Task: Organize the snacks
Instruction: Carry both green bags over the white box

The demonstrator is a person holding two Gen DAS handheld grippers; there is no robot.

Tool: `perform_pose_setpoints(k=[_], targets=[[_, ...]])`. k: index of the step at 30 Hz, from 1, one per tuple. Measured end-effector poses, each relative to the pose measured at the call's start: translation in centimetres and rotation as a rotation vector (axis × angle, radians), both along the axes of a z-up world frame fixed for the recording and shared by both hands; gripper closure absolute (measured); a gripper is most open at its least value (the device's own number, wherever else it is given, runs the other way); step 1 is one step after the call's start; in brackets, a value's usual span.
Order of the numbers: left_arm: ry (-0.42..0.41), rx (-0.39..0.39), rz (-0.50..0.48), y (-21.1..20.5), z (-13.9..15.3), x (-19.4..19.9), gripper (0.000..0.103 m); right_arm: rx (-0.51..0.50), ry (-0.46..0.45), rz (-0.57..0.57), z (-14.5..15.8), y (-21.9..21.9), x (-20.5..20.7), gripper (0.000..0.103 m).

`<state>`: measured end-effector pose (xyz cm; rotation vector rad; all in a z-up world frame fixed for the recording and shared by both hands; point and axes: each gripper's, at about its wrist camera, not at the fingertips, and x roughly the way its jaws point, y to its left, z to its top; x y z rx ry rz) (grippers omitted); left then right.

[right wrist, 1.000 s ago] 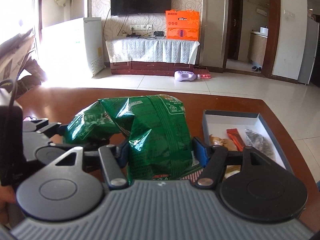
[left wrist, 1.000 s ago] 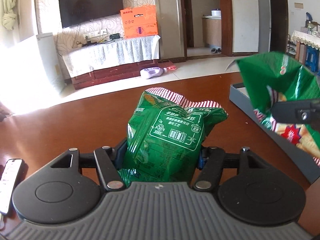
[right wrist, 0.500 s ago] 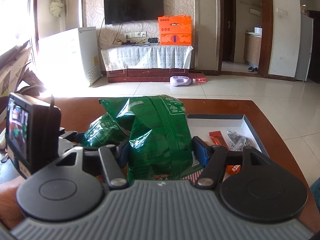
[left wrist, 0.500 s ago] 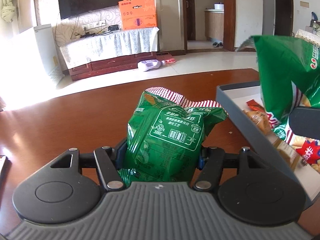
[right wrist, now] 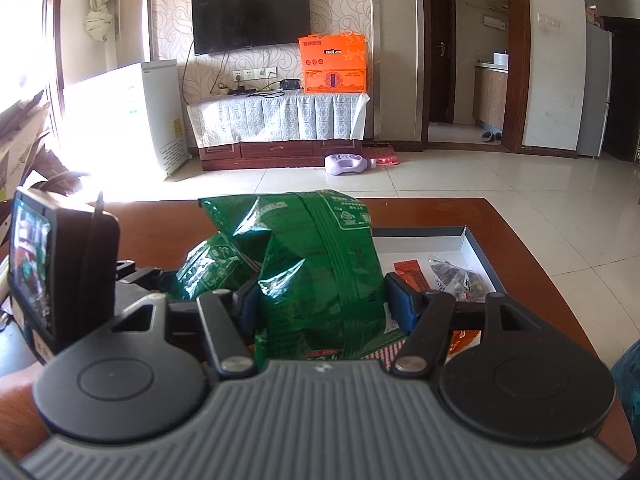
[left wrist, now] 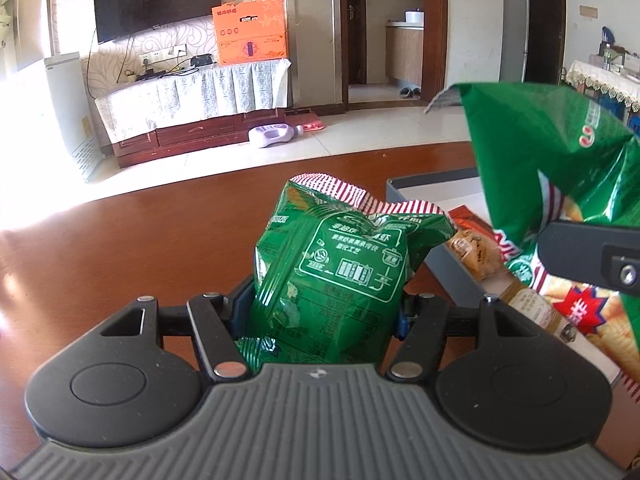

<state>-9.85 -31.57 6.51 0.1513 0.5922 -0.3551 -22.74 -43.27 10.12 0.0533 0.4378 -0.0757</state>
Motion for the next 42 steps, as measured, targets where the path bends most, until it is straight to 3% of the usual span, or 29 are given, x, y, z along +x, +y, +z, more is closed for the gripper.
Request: perform_pose_setpoints(k=[29,42], targets=[[-0.041,-0.08,-0.101,-2.4,0.9,0.6,0.034,-0.002,-0.01,-0.082,-0.1,-0.5,-1.7,0.037],[-0.041,-0.102,-0.119,-5.2,1.2,4.4,0.034,-0.042,0.095,-0.177,-2.4,-4.2,-1.6,0.037]])
